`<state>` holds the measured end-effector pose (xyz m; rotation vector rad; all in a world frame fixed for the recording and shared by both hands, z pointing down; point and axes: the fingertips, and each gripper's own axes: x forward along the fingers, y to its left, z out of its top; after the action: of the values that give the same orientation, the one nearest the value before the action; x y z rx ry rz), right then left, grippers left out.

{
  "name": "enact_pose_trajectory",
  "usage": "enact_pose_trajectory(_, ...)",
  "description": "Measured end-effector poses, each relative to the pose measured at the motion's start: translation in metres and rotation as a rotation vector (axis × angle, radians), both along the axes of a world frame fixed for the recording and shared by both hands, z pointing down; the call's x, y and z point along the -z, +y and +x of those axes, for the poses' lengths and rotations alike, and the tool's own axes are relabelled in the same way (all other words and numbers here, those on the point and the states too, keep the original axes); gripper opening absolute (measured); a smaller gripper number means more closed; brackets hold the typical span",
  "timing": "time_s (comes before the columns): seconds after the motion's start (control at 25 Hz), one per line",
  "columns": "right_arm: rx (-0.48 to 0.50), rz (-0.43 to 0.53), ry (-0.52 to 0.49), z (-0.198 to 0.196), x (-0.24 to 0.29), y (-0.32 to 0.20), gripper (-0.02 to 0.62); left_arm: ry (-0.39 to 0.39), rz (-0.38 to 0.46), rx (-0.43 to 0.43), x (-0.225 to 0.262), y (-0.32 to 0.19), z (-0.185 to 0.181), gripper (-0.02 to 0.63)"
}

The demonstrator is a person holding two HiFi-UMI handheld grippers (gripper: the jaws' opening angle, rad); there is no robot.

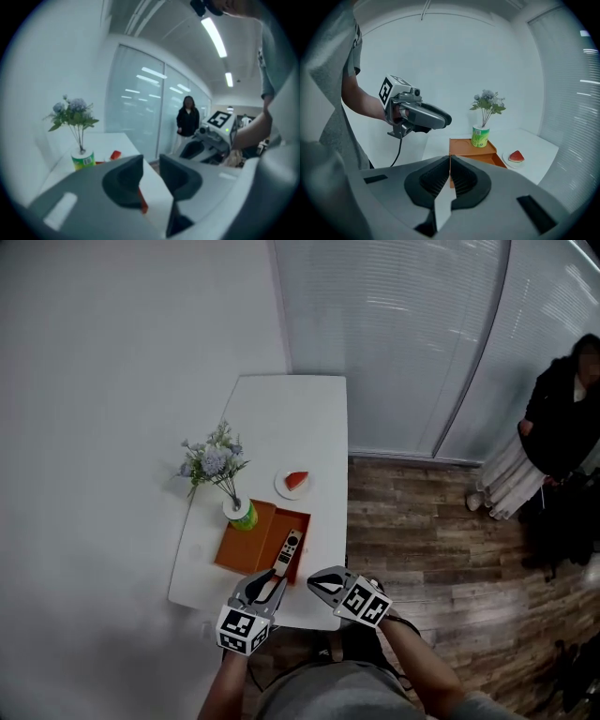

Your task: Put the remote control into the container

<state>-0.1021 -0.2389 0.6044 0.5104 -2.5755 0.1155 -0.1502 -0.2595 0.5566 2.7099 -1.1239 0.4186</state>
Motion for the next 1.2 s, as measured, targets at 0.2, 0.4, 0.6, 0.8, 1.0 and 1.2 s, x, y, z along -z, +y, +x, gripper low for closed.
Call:
enact_pose_trajectory(0.2,0.004,0.006,-0.003,-0.002,0.008,0.015,0.017,0.095,0.058,-0.002,0.010,0.022,-0.009,0.010)
enact_pose_trajectory(0.4,-0.024,0.009,-0.012,0.002,0.013,0.020,0.017,0.140,0.021,-0.080,0.006,0.047,-0.006,-0.002)
enact_pose_trajectory(0.6,-0.031,-0.002,-0.029,-0.003,0.016,0.021,0.017,0.130,-0.009,-0.115,-0.002,0.059,-0.009,-0.002)
enact_pose_trajectory(0.8,-0.022,-0.004,-0.020,-0.008,0.015,0.025,0.015,0.127,-0.022,-0.139,-0.006,0.061,-0.008,-0.002)
enact_pose_trajectory(1.0,-0.015,-0.011,-0.024,-0.012,0.016,0.029,0.015,0.124,-0.035,-0.149,-0.009,0.066,-0.006,-0.002)
enact_pose_trajectory(1.2,-0.019,-0.016,-0.026,-0.013,0.015,0.030,0.015,0.134,-0.049,-0.152,-0.011,0.068,-0.006,-0.002)
